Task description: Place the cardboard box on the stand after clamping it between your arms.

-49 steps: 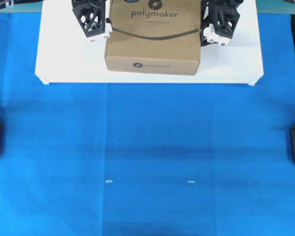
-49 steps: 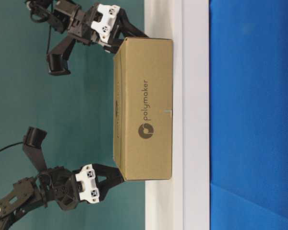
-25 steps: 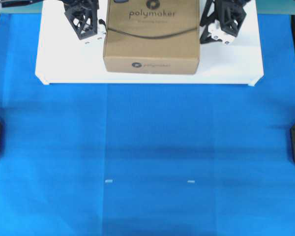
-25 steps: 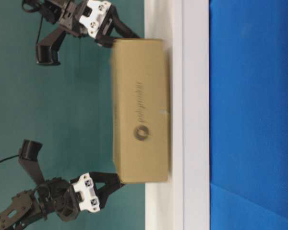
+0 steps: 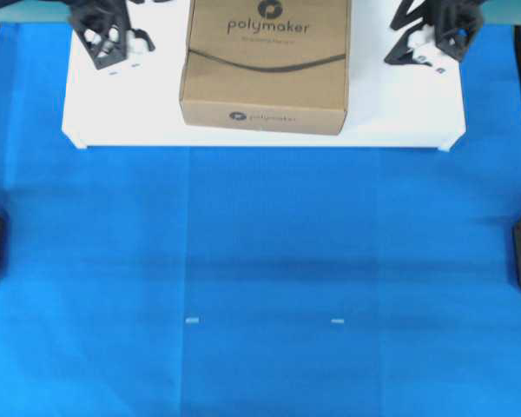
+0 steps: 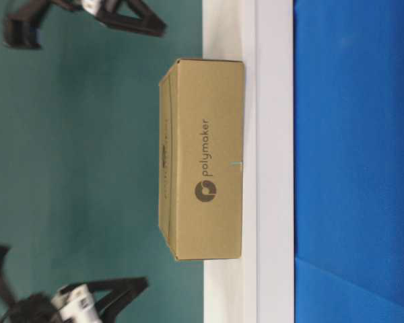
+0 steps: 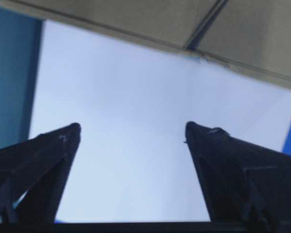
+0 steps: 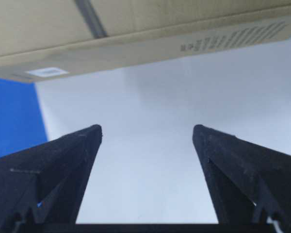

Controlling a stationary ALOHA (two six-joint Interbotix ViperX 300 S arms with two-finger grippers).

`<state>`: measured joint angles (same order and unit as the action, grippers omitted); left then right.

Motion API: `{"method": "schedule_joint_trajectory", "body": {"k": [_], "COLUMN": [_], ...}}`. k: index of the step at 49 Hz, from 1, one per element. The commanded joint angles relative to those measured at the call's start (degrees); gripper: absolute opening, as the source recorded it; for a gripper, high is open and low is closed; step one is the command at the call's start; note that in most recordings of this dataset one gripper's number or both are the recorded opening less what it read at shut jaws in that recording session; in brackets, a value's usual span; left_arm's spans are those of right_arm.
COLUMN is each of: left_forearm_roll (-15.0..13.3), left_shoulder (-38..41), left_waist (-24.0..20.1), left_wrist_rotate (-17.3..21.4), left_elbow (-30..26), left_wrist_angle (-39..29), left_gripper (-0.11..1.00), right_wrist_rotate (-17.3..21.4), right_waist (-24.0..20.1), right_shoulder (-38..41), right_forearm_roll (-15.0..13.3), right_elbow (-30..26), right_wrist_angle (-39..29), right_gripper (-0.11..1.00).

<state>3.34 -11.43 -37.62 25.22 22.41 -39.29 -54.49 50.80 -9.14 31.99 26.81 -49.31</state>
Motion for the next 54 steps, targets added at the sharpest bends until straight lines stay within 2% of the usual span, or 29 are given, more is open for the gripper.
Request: {"method": "schedule_joint_trajectory", "body": {"k": [1, 12, 18, 23, 31, 40, 54], "left_forearm_roll": [-0.3, -0.3, -0.3, -0.3, -0.3, -0.3, -0.3], "left_shoulder": [-5.3, -11.4, -12.0, -13.4, -15.7, -19.5, -28.7], "left_waist": [0.4, 7.9, 12.9, 16.1, 21.7, 27.4, 34.8], "left_wrist_rotate": [-0.9, -8.8, -13.6, -16.2, -19.0, -21.3, -21.8], "left_elbow": [2.5, 8.4, 10.3, 11.3, 13.4, 16.4, 22.8], "left_wrist_angle": [4.4, 15.5, 17.6, 18.3, 20.6, 23.2, 23.6], "left_gripper": [0.85, 0.85, 0.85, 0.85, 0.85, 0.85, 0.83], "right_wrist_rotate": [1.8, 9.1, 14.7, 18.6, 24.1, 29.8, 32.1], "right_waist": [-1.8, -9.8, -14.5, -19.6, -27.9, -35.0, -45.7], "right_shoulder": [-5.4, -13.4, -17.2, -20.5, -25.6, -29.4, -32.7], "right_forearm_roll": [0.9, 1.4, 1.5, 1.5, 1.5, 1.4, 1.3], "right_elbow": [0.5, 5.2, 8.3, 11.1, 14.8, 17.9, 21.9], "right_wrist_angle": [0.5, 5.6, 10.9, 16.2, 22.5, 28.1, 36.2], "right_gripper": [0.99, 0.99, 0.99, 0.99, 0.99, 0.99, 0.99]}}
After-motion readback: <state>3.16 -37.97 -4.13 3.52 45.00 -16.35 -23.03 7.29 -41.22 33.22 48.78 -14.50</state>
